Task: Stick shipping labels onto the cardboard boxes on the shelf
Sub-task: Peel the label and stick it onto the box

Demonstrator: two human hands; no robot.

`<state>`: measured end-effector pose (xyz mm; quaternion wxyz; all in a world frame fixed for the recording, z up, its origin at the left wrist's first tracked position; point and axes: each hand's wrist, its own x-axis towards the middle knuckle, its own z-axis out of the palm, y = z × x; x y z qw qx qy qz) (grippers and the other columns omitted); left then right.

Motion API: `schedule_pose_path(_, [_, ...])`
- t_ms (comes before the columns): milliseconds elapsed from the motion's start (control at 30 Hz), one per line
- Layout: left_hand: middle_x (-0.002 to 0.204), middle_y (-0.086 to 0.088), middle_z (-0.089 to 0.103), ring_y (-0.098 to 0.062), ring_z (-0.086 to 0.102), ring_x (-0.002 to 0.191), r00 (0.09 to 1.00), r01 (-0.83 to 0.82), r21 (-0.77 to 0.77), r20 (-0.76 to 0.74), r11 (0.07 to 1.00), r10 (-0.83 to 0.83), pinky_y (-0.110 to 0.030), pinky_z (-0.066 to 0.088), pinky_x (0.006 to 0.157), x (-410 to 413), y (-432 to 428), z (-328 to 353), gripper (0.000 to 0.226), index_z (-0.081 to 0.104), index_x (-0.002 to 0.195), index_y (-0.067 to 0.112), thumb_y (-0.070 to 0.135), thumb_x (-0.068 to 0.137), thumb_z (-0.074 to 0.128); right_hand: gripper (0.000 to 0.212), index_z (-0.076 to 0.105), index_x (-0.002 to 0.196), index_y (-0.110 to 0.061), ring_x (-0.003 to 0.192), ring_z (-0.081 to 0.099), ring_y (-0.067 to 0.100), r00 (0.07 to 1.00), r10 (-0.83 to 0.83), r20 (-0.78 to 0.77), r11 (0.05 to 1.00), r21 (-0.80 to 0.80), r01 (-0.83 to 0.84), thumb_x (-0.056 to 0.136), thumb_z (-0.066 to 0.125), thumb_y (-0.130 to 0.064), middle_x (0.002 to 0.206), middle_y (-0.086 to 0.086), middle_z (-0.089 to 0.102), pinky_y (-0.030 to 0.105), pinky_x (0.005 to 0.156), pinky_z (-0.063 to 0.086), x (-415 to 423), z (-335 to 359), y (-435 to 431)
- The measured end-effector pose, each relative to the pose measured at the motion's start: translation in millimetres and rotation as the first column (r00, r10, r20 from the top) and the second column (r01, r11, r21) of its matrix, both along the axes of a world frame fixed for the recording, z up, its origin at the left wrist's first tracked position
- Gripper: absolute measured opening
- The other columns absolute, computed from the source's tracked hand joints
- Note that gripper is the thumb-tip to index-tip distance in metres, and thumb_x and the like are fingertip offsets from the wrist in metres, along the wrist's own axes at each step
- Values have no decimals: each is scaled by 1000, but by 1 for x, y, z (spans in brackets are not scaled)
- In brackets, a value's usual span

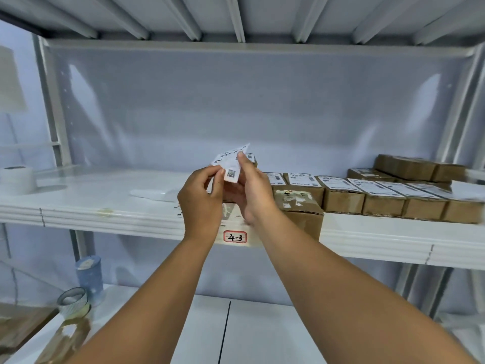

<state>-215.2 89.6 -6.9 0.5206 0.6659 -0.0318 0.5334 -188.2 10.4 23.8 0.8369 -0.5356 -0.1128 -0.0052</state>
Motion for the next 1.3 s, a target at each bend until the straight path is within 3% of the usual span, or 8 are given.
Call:
schedule_pose_path(133, [78, 17, 64, 0, 59, 72, 994, 108, 80, -31, 991, -106, -16, 46, 70, -4, -22, -2, 7, 71, 84, 13, 12, 86, 64, 18, 63, 105, -7, 84, 68, 31, 985, -159, -63, 987, -33, 157, 92, 59, -18, 100, 14, 71, 43, 80, 56, -3, 14, -24])
schedule_pose_path(233, [96, 9, 67, -4, 60, 87, 974, 216, 86, -85, 973, -209, -26, 51, 79, -1, -41, 2, 17, 67, 98, 20, 11, 85, 62, 19, 61, 96, -14, 69, 63, 23, 955, -294, -49, 952, -102, 288, 93, 48, -1, 99, 11, 69, 31, 57, 54, 0, 23, -49])
schedule_pose_path(300, [112, 8, 61, -6, 58, 100, 963, 256, 86, -105, 963, -247, -27, 50, 84, 3, -51, 11, 29, 60, 113, 22, 13, 86, 61, 20, 59, 86, -17, 71, 64, 24, 952, -307, -11, 945, -125, 304, 92, 49, -1, 91, 7, 67, 36, 64, 54, 0, 33, -67])
schedule_pose_path(400, [118, 5, 56, -4, 57, 95, 922, 336, -43, -191, 941, -338, -11, 46, 72, 10, -66, 30, 36, 49, 127, 22, 20, 91, 57, 19, 59, 81, -18, 70, 66, 25, 955, -292, 58, 933, -201, 298, 91, 54, -2, 81, 4, 67, 40, 65, 55, 0, 45, -96])
schedule_pose_path(633, [87, 0, 70, -12, 69, 80, 735, 573, -356, -177, 739, -655, -18, 55, 70, 18, -93, 61, 18, 64, 107, 7, 13, 95, 53, 19, 59, 83, -18, 69, 65, 20, 949, -268, 163, 875, -371, 311, 87, 53, 0, 81, 2, 68, 28, 58, 52, -1, 40, -141])
schedule_pose_path(767, [83, -1, 71, -13, 67, 73, 716, 579, -376, -189, 724, -672, -21, 53, 65, 21, -110, 72, 15, 66, 88, 11, 12, 95, 53, 22, 60, 81, -19, 71, 65, 18, 944, -260, 204, 844, -426, 325, 86, 51, 0, 85, 0, 69, 31, 64, 53, 1, 36, -156])
schedule_pose_path(967, [75, 0, 65, -11, 53, 66, 748, 519, -349, -257, 781, -612, -20, 44, 59, 26, -119, 79, 21, 63, 76, 16, 13, 94, 52, 19, 59, 81, -18, 63, 62, 7, 904, -285, 318, 759, -501, 416, 88, 48, -3, 74, -11, 65, 13, 42, 43, -3, 40, -172])
schedule_pose_path(1300, [73, 0, 63, -11, 50, 65, 721, 563, -289, -286, 775, -631, -22, 44, 60, 24, -124, 81, 21, 66, 78, 13, 12, 94, 52, 17, 59, 80, -15, 70, 64, 13, 891, -299, 342, 735, -513, 443, 88, 48, -4, 79, -8, 66, 24, 58, 48, -1, 41, -183])
